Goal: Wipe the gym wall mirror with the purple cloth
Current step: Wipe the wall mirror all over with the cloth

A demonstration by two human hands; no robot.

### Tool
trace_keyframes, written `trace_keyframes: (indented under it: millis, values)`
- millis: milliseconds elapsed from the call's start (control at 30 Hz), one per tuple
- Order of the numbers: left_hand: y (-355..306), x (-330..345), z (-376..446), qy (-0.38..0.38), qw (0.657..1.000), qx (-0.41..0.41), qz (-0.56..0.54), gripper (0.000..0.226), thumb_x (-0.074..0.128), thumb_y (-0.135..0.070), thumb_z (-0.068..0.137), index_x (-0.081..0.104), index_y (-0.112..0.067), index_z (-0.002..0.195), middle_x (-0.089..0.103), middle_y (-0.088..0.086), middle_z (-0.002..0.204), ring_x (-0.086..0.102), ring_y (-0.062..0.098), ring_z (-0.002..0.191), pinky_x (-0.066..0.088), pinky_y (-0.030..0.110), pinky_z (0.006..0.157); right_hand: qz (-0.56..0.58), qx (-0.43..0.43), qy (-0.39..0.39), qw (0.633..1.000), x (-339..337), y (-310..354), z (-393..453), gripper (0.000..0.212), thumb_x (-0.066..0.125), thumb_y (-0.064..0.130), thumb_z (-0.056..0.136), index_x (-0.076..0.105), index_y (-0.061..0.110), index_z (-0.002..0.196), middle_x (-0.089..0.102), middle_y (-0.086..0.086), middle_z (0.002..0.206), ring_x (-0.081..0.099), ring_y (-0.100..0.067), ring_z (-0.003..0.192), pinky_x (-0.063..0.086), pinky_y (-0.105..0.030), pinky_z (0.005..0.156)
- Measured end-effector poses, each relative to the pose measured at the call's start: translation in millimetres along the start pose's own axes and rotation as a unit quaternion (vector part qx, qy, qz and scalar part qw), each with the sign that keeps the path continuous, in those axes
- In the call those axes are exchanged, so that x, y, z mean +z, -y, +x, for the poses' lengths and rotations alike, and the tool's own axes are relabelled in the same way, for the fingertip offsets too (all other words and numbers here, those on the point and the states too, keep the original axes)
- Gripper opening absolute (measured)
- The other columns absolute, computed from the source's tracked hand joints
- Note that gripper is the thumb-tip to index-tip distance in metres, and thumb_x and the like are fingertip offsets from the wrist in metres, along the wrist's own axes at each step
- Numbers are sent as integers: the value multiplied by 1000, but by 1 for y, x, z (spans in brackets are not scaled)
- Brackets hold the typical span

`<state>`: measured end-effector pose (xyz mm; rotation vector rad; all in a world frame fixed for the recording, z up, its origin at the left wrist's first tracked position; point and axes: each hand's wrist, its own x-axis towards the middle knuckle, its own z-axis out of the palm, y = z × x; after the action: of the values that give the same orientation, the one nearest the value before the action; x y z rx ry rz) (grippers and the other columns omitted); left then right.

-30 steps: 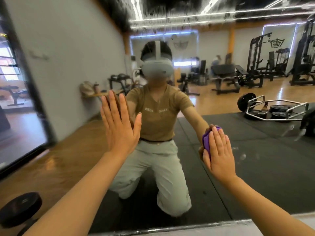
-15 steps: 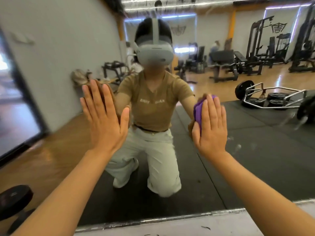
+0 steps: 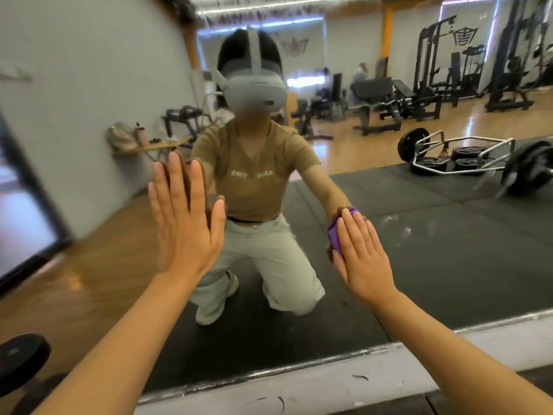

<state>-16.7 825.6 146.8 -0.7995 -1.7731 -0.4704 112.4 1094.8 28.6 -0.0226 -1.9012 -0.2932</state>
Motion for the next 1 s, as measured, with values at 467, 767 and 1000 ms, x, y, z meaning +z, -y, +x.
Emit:
trace_keyframes:
  millis: [467,767,1000]
  values:
    - [8,18,-55,-6,1000,16,-14,68,39,-35,103,12,-10,160,2,16,167,-10,26,155,-6,47,125,21,-2,-48,999,18,17,-39,61,32,30,107,12,11,161,5,-3,170,10,-25,156,9,-41,127]
    - [9,41,-57,-95,995,30,27,61,30,-33,108,11,-8,160,17,26,163,-7,27,154,-2,49,125,15,-37,-12,999,27,15,-76,61,34,30,108,11,11,161,7,-5,170,12,-24,155,13,-40,127]
    - [8,42,-59,-101,994,28,35,60,32,-33,108,17,-7,160,16,24,164,-3,30,154,1,49,125,54,25,-75,995,-13,-7,58,59,40,21,104,23,-2,155,23,-19,163,11,-26,154,11,-43,126]
